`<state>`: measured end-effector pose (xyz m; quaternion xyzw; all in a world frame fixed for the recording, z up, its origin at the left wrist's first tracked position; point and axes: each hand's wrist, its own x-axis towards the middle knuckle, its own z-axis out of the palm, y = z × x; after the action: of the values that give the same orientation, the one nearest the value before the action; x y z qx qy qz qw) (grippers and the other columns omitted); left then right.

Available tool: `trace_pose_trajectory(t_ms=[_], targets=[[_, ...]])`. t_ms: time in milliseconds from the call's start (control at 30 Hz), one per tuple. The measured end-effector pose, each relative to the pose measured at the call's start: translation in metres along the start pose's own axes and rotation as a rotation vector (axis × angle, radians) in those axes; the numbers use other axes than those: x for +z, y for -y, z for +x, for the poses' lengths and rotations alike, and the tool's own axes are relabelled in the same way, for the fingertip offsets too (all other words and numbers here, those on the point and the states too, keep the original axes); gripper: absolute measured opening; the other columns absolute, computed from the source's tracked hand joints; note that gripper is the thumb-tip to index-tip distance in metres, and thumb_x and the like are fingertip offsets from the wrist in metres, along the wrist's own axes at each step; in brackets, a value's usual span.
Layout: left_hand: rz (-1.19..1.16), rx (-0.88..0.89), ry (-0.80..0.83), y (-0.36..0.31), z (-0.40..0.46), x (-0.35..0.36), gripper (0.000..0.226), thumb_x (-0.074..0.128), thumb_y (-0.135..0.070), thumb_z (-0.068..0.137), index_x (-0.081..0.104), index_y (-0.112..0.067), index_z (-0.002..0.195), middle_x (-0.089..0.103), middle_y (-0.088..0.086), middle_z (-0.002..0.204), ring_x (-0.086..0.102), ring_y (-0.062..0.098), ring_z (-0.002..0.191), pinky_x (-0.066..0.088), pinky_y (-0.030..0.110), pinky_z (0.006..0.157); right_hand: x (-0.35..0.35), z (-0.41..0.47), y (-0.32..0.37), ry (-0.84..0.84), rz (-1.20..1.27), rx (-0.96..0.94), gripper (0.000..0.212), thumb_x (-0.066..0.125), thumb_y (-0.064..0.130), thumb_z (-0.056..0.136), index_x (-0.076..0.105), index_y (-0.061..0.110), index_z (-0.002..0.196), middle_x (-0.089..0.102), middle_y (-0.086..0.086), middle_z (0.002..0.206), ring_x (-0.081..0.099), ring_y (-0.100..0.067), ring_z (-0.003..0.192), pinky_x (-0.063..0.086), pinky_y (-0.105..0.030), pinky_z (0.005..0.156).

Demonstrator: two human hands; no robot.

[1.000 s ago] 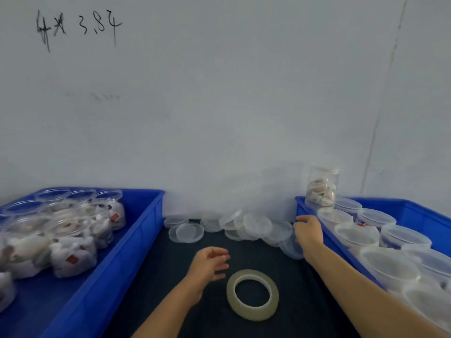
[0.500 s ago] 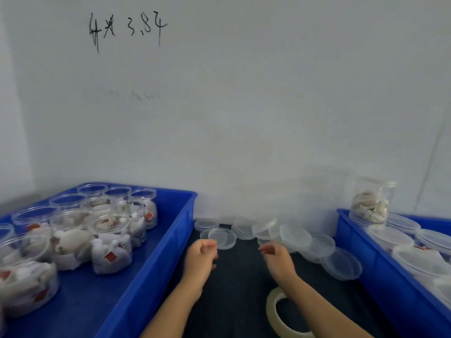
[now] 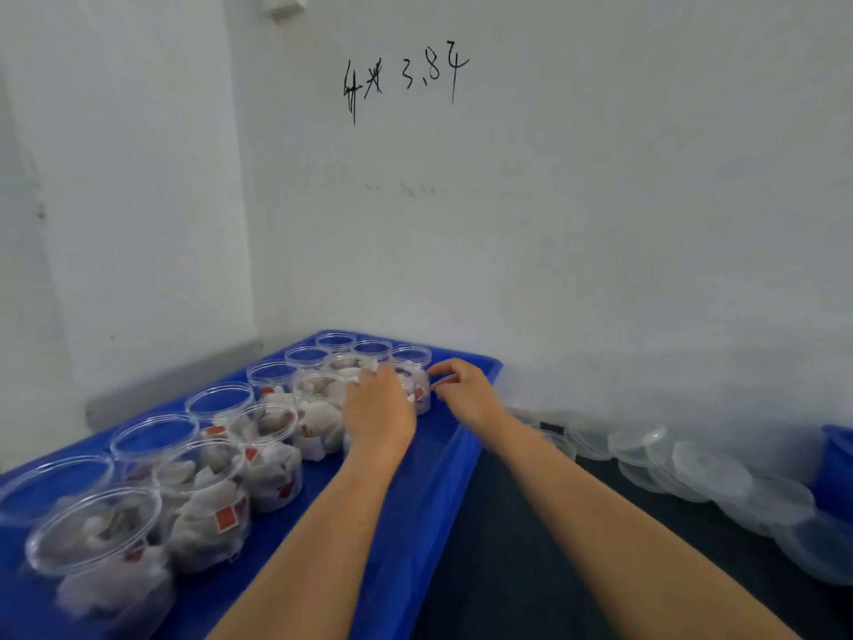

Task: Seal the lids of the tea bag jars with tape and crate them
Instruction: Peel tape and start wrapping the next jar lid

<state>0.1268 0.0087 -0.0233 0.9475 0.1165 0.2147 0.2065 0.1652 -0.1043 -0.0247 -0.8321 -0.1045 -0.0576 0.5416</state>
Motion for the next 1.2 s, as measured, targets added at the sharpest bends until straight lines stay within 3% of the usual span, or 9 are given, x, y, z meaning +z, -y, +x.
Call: trace_pose_trajectory(t_ms=[133, 300, 367, 467, 600, 767, 867, 1067, 1200], targets=[[0.152, 0.046, 0.094, 0.078, 0.010, 0.011, 0.043, 0.047, -0.016, 0.098, 0.041, -0.019, 0.140, 0.043, 0.014, 0.142, 0.044, 0.032, 0.128, 0.042, 0.039, 0.098, 0.033, -0.008, 0.005, 0.231, -0.277, 0.008, 0.050, 0.045, 0.004, 0.092, 0.043, 0.016, 0.141, 0.052, -0.012, 0.131, 0.052, -0.029, 0.117, 0.041, -0.032, 0.090], [0.188, 0.130, 0.156, 0.098, 0.022, 0.021, 0.059, 0.046, -0.026, 0.100, 0.017, -0.030, 0.151, 0.035, 0.017, 0.147, 0.050, 0.031, 0.125, 0.047, 0.038, 0.094, 0.050, -0.012, 0.006, 0.423, -0.484, 0.056, 0.070, 0.041, 0.009, 0.096, 0.011, 0.033, 0.154, 0.042, -0.019, 0.144, 0.055, -0.032, 0.107, 0.045, -0.037, 0.084], [0.189, 0.150, 0.169, 0.089, 0.026, 0.025, 0.054, 0.049, -0.030, 0.098, 0.026, -0.028, 0.147, 0.038, 0.015, 0.145, 0.052, 0.028, 0.122, 0.048, 0.037, 0.095, 0.054, -0.011, 0.006, 0.422, -0.536, 0.070, 0.069, 0.043, 0.013, 0.098, 0.009, 0.035, 0.154, 0.038, -0.018, 0.147, 0.054, -0.032, 0.111, 0.045, -0.038, 0.086], [0.109, 0.155, 0.174, 0.084, 0.027, 0.037, 0.038, 0.058, -0.032, 0.093, 0.045, -0.021, 0.126, 0.053, 0.009, 0.127, 0.056, 0.023, 0.112, 0.047, 0.035, 0.095, 0.061, -0.015, 0.003, 0.333, -0.644, 0.022, 0.060, 0.047, 0.016, 0.096, 0.020, 0.026, 0.148, 0.053, -0.018, 0.131, 0.056, -0.034, 0.110, 0.042, -0.041, 0.079], [-0.122, 0.183, 0.122, 0.083, 0.026, 0.045, 0.011, 0.059, -0.020, 0.093, 0.050, -0.014, 0.093, 0.060, 0.001, 0.094, 0.056, 0.015, 0.081, 0.047, 0.025, 0.071, 0.066, -0.019, -0.002, 0.142, -0.795, -0.091, 0.036, 0.053, 0.015, 0.094, 0.036, 0.016, 0.126, 0.060, -0.014, 0.115, 0.061, -0.031, 0.099, 0.043, -0.038, 0.074], [-0.270, 0.313, 0.038, 0.059, 0.023, 0.014, 0.020, 0.061, -0.013, 0.092, 0.047, -0.022, 0.080, 0.059, -0.003, 0.080, 0.057, 0.003, 0.065, 0.047, 0.020, 0.056, 0.040, -0.024, 0.008, -0.017, -0.621, -0.144, 0.029, 0.054, 0.014, 0.095, 0.041, 0.013, 0.121, 0.056, -0.011, 0.117, 0.060, -0.028, 0.092, 0.050, -0.040, 0.078], [-0.329, 0.371, -0.023, 0.026, 0.015, -0.017, 0.021, 0.071, -0.020, 0.085, 0.050, -0.023, 0.081, 0.058, 0.001, 0.088, 0.054, 0.014, 0.072, 0.041, 0.030, 0.060, 0.006, -0.033, 0.024, -0.131, -0.447, -0.218, 0.014, 0.052, 0.018, 0.096, 0.046, 0.016, 0.109, 0.054, -0.009, 0.116, 0.056, -0.027, 0.092, 0.043, -0.036, 0.077], [-0.432, 0.519, -0.090, -0.056, -0.027, -0.051, 0.024, 0.071, -0.033, 0.085, 0.048, -0.036, 0.086, 0.051, -0.009, 0.104, 0.050, 0.008, 0.072, 0.029, 0.017, 0.054, -0.075, -0.084, 0.042, -0.327, -0.085, -0.269, 0.012, 0.058, 0.015, 0.094, 0.048, 0.021, 0.096, 0.059, -0.006, 0.104, 0.060, -0.027, 0.091, 0.051, -0.043, 0.081], [-0.534, 0.583, -0.001, -0.090, -0.065, -0.027, 0.021, 0.067, -0.039, 0.085, 0.047, -0.041, 0.092, 0.048, -0.013, 0.105, 0.049, -0.003, 0.070, 0.029, 0.014, 0.054, -0.114, -0.126, 0.016, -0.430, -0.032, -0.219, 0.015, 0.059, 0.009, 0.092, 0.051, 0.022, 0.091, 0.058, 0.006, 0.091, 0.062, -0.025, 0.088, 0.051, -0.041, 0.076]])
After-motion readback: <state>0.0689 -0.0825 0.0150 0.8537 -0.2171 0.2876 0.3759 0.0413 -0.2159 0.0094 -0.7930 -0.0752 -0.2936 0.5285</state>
